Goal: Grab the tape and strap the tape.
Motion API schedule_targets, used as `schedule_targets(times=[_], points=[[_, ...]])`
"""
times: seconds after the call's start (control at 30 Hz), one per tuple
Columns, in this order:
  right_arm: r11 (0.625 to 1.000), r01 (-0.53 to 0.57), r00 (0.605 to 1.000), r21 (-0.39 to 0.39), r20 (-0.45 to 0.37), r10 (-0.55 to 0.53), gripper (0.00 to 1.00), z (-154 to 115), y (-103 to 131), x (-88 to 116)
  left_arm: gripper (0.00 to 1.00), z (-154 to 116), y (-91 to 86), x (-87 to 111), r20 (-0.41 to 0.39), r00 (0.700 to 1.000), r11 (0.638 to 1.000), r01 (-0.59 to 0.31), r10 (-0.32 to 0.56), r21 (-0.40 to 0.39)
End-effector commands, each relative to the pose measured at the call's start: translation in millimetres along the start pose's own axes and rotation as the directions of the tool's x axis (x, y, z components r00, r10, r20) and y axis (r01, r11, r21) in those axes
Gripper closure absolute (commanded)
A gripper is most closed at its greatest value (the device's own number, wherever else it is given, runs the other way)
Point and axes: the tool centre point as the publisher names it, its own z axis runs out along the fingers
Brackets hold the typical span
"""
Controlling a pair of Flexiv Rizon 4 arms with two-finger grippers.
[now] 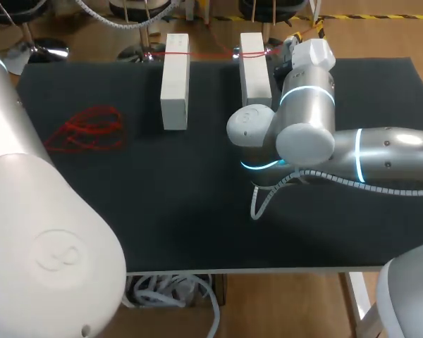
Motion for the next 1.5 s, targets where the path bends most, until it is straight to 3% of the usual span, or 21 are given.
schedule_targets(times=[0.03,0.1,0.23,0.4,1.1,1.13,1.17,1.2,1.27,1.3,1.33,1.37,1.4,1.47,1.5], points=[[0.959,0.273,0.959,-0.075,0.096,-0.266,1.0,-6,-5,2,1.0,-1,-0.9,0.4,0.0,1.0,1.0,0.001,-0.001,-0.004],[0.933,0.353,0.932,-0.071,0.114,-0.344,1.0,-10,-5,6,1.0,-1,-0.9,0.4,0.0,1.0,1.0,0.001,-0.001,-0.004],[0.915,0.395,0.917,-0.087,0.093,-0.387,1.0,-12,-10,16,1.0,-1,-0.9,0.4,0.0,1.0,1.0,0.001,-0.001,-0.004],[0.902,0.43,0.886,-0.038,0.213,-0.413,1.0,-22,-1,30,1.0,-1,-0.9,0.4,0.0,1.0,1.0,0.001,-0.001,-0.004],[0.902,0.43,0.886,-0.038,0.213,-0.413,1.0,-22,-1,30,1.0,-1,-0.9,0.4,0.0,1.0,1.0,0.001,-0.001,-0.004],[0.876,0.474,0.868,-0.087,0.214,-0.448,1.0,-24,-3,32,1.0,-1,-0.9,0.4,0.0,1.0,1.0,0.001,-0.001,-0.004],[0.815,0.557,0.826,-0.158,0.206,-0.525,1.0,-27,-7,33,1.0,-1,-0.9,0.4,0.0,1.0,1.0,0.001,-0.001,-0.004],[0.78,0.604,0.792,-0.165,0.227,-0.566,1.0,-27,-8,34,1.0,-1,-0.9,0.4,0.0,1.0,1.0,0.001,-0.001,-0.004],[0.655,0.715,0.699,-0.245,0.237,-0.674,1.0,-29,-12,34,1.0,-1,-0.9,0.4,0.0,1.0,1.0,0.001,-0.001,-0.004],[0.638,0.72,0.693,-0.271,0.252,-0.675,1.0,-29,-10,34,1.0,-1,-0.9,0.4,0.0,1.0,1.0,0.001,-0.001,-0.004],[0.582,0.74,0.666,-0.338,0.245,-0.705,1.0,-30,-9,35,1.0,-1,-0.9,0.4,0.0,1.0,1.0,0.001,-0.001,-0.004],[0.551,0.75,0.647,-0.365,0.236,-0.725,1.0,-30,-9,35,1.0,-1,-0.9,0.4,0.0,1.0,1.0,0.001,-0.001,-0.004],[0.533,0.742,0.655,-0.406,0.271,-0.706,1.0,-29,-8,36,1.0,-1,-0.9,0.4,0.0,1.0,1.0,0.001,-0.001,-0.004],[0.491,0.746,0.636,-0.45,0.264,-0.725,1.0,-28,-6,39,1.0,-1,-0.9,0.4,0.0,1.0,1.0,0.001,-0.001,-0.004],[0.451,0.755,0.614,-0.476,0.27,-0.742,1.0,-28,-5,40,1.0,-1,-0.9,0.4,0.0,1.0,1.0,0.001,-0.001,-0.004]])
